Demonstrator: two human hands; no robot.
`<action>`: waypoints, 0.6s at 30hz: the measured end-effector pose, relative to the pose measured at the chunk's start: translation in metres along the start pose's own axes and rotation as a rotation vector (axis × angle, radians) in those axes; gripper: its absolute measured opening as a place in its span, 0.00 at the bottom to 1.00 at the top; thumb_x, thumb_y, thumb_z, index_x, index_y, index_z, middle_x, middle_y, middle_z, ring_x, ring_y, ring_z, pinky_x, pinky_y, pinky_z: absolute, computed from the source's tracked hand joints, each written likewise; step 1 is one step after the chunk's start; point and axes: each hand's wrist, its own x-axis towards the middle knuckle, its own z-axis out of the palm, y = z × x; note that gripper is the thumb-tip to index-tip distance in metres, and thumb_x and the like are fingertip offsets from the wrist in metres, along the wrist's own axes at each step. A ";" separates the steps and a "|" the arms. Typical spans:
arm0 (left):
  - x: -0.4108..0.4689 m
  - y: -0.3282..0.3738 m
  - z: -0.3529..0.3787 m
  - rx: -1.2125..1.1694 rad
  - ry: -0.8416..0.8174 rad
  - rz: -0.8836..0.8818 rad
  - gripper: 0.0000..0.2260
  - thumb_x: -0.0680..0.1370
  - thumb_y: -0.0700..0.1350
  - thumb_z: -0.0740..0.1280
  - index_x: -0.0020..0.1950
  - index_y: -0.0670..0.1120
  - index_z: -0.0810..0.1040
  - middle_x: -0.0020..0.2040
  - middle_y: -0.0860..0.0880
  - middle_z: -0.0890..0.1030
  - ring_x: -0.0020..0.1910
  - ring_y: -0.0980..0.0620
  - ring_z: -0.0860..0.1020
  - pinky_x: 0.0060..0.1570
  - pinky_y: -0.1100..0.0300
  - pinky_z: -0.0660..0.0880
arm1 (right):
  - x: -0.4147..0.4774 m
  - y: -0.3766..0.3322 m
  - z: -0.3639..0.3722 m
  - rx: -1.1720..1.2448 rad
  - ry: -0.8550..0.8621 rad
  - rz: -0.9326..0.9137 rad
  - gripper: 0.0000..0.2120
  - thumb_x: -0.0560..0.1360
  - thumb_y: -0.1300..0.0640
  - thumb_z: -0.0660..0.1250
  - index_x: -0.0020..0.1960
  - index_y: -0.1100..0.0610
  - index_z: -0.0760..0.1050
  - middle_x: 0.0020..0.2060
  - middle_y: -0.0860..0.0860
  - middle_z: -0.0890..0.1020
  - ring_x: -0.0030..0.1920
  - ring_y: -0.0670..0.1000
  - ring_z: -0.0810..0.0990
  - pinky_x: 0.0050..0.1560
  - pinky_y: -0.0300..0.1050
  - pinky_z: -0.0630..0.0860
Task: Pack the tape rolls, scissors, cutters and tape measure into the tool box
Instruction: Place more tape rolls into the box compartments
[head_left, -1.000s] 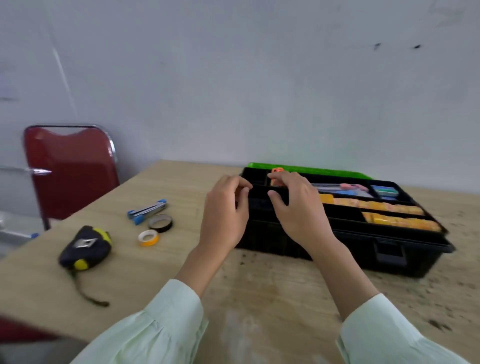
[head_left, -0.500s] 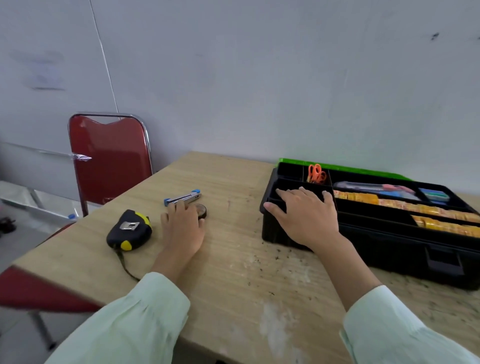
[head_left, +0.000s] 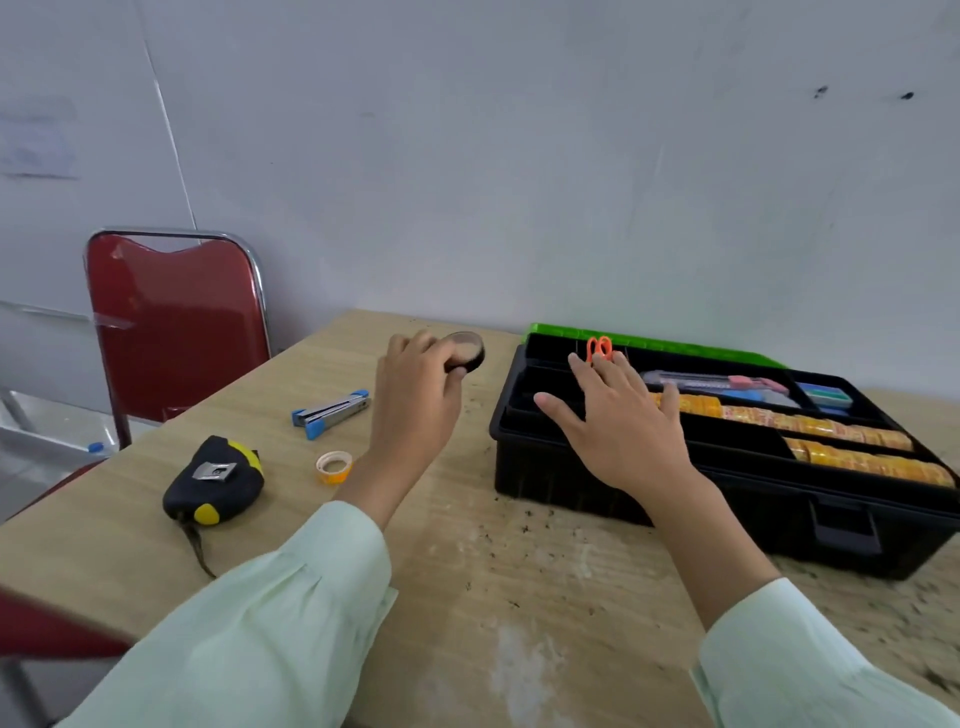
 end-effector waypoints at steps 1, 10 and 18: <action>0.007 0.008 0.004 -0.029 -0.012 0.026 0.08 0.75 0.41 0.67 0.53 0.48 0.80 0.47 0.49 0.79 0.50 0.45 0.72 0.49 0.51 0.70 | 0.002 0.005 -0.002 -0.015 -0.043 0.025 0.38 0.75 0.29 0.42 0.78 0.49 0.49 0.78 0.49 0.52 0.78 0.50 0.44 0.73 0.65 0.43; 0.056 0.055 0.051 -0.069 -0.335 0.095 0.05 0.74 0.41 0.68 0.48 0.46 0.83 0.48 0.47 0.82 0.50 0.47 0.79 0.53 0.52 0.75 | 0.012 0.025 -0.011 -0.035 -0.107 -0.026 0.40 0.72 0.27 0.45 0.75 0.49 0.58 0.70 0.50 0.67 0.72 0.52 0.64 0.71 0.63 0.58; 0.074 0.066 0.071 0.146 -0.434 0.108 0.07 0.77 0.41 0.65 0.50 0.46 0.82 0.51 0.45 0.82 0.56 0.45 0.75 0.58 0.53 0.70 | 0.012 0.032 -0.002 -0.037 -0.058 -0.049 0.37 0.73 0.28 0.43 0.75 0.47 0.56 0.69 0.48 0.66 0.72 0.52 0.61 0.72 0.62 0.56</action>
